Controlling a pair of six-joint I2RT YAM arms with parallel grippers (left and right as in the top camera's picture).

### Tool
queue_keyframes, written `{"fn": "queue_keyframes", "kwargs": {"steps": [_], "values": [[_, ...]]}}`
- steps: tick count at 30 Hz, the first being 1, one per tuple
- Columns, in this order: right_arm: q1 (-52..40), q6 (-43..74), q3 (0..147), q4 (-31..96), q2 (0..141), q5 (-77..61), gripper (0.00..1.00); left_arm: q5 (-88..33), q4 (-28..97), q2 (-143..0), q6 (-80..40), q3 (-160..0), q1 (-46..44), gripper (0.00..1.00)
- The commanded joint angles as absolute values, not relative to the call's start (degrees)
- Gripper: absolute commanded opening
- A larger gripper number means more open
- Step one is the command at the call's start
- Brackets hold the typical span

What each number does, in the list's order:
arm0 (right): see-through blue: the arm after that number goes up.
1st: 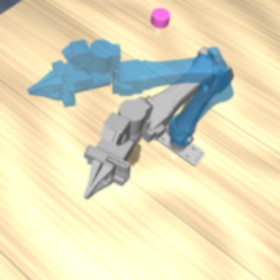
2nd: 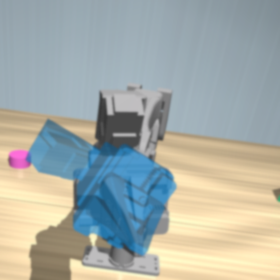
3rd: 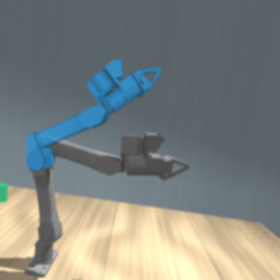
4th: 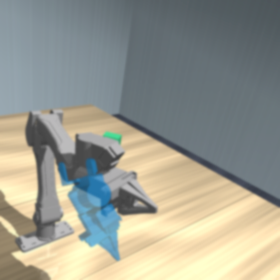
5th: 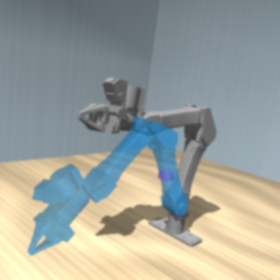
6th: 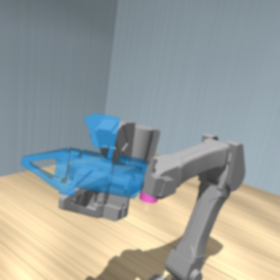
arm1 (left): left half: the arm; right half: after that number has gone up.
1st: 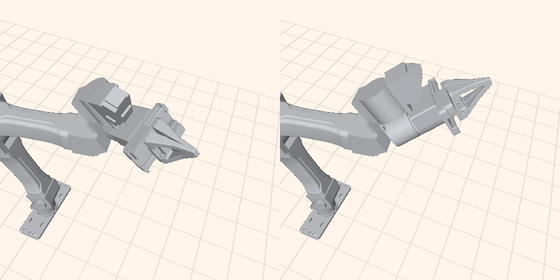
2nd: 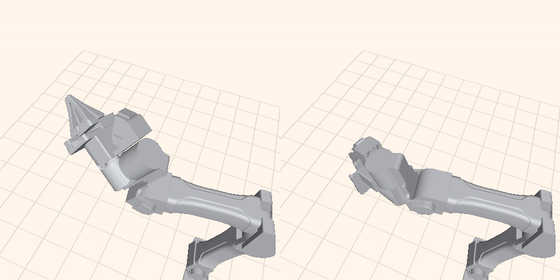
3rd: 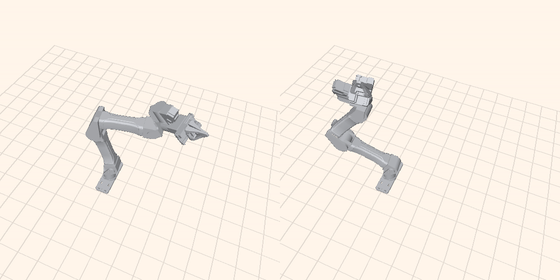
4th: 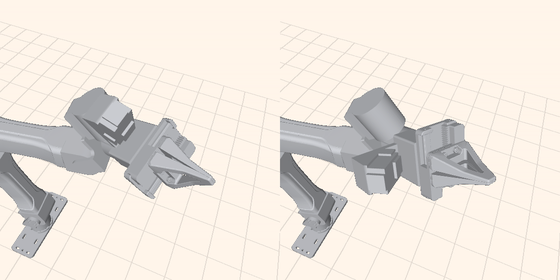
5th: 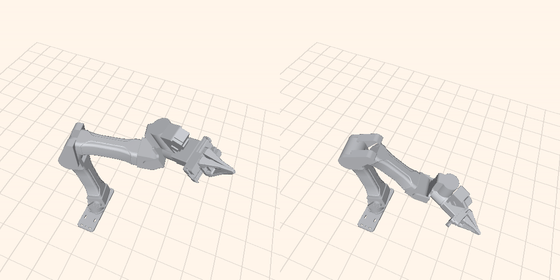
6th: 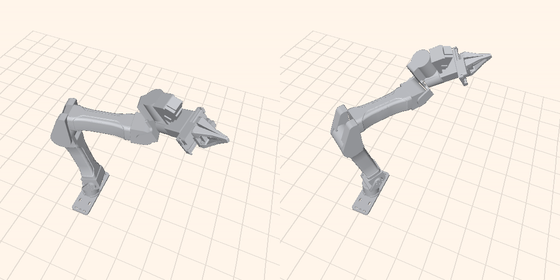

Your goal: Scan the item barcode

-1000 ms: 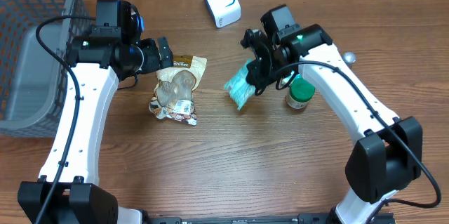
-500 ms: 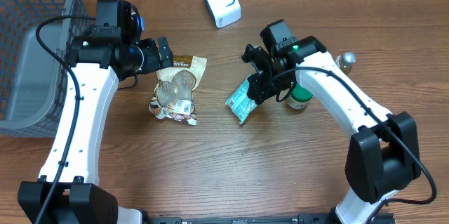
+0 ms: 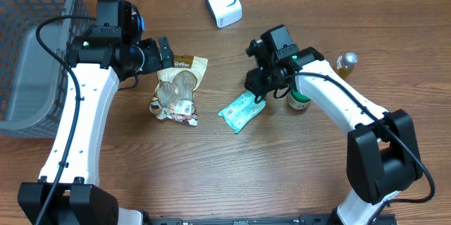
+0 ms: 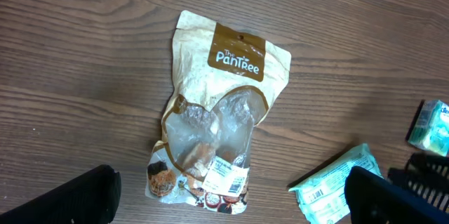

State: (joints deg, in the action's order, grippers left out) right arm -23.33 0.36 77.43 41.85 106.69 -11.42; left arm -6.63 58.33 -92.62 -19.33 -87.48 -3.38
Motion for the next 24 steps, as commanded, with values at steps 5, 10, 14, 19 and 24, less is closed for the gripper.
{"fn": "queue_keyframes", "kwargs": {"steps": [5, 10, 14, 19, 24], "values": [[-27.8, 28.8, 77.0, 38.0, 106.7, -10.3, 0.29, -6.9, 58.3, -92.7, -18.8, -87.4, -3.8, 1.00], [-32.5, 34.0, 77.0, 34.9, 106.7, -8.1, 0.12, -6.9, 58.3, -92.7, -18.8, -87.4, -3.8, 1.00], [-36.7, 40.6, 76.9, 34.8, 106.7, 0.1, 0.04, -6.9, 58.3, -92.7, -18.8, -87.4, -3.8, 1.00], [-41.0, 42.0, 76.8, 34.4, 106.7, 3.4, 0.05, -6.9, 58.3, -92.7, -18.8, -87.4, -3.8, 1.00], [-42.3, 42.0, 76.8, 31.9, 106.7, 3.4, 0.16, -6.9, 58.3, -92.7, -18.8, -87.4, -3.8, 1.00]]}}
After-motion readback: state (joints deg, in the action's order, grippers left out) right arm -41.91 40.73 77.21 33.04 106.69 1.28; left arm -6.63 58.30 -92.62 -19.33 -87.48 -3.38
